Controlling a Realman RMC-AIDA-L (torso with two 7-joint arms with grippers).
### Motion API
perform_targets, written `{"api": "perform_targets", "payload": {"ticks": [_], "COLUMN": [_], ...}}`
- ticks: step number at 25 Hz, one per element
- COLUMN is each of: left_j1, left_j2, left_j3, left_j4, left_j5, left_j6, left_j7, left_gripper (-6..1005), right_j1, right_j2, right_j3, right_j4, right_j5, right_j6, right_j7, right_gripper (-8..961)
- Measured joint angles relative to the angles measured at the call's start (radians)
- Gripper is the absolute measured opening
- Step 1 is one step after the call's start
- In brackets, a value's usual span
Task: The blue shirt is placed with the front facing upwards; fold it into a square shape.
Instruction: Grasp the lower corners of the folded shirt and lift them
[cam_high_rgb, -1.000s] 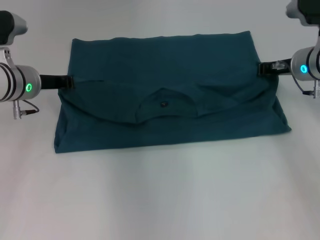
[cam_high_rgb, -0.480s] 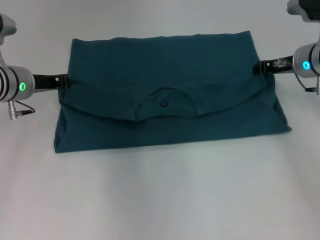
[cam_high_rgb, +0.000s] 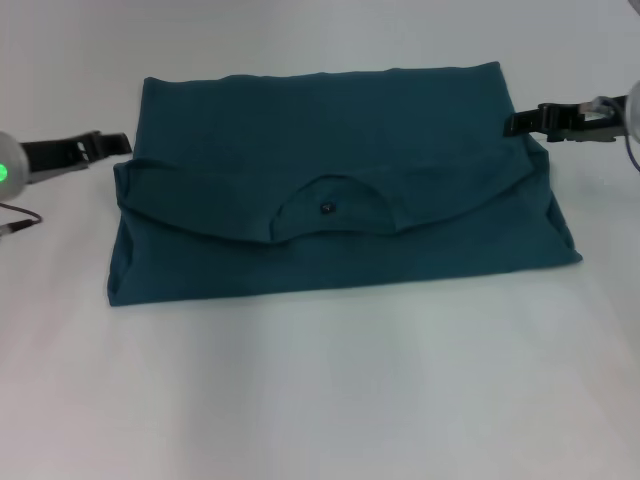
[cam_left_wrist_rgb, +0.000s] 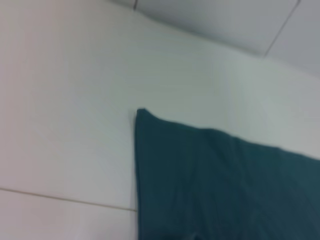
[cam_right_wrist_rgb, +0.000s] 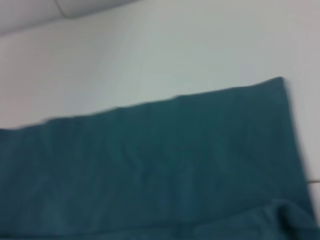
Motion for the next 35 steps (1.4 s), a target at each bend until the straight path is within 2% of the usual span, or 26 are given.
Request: {"api": "perform_targets", "payload": {"ticks": [4,7,9,14,18,25,35], "left_j1": [0.081,0.115,0.13,0.15,0.16,0.158,0.158], "left_j2": [-0.005,0.008,0.017,0.041,0.046,0.051,0.045], "left_j3": [-0.027,-0.09,-0.124,-0.189,-0.196,-0.198,-0.199], "left_j4": [0.089,0.064,0.036,-0.078,-0.136,-0.223,-0.258], "left_j5": [-0.118,-0.213,-0.268,-0.385,-0.41,-0.405,-0.407], "left_j6": [0.098,0.177,0.218,0.308,0.347,0.32,0.25], "left_j7": [0.0,0.014,0.033,0.103,0.127,0.121,0.093], "left_gripper": [628,744,822,845,859,859,858], "right_j1": [-0.112,-0.198,-0.256,-0.346,-0.367,-0.372,-0.364], "right_j2": [0.007,0.008,0.009,0.013,0.013,0.011,0.015], "right_j3": [0.056,0.096,0.122,0.164,0.175,0.176,0.187], "right_j4": [-0.064,-0.063,-0.058,-0.043,-0.034,-0.033,-0.011], "right_j5": [0.25,0.425,0.525,0.623,0.623,0.622,0.625], "right_j6": [-0.127,-0.219,-0.288,-0.435,-0.484,-0.487,-0.48], "right_j7": [-0.142,-0.264,-0.333,-0.407,-0.412,-0.422,-0.435], "right_gripper": [656,727,723,718,718,718,718]}}
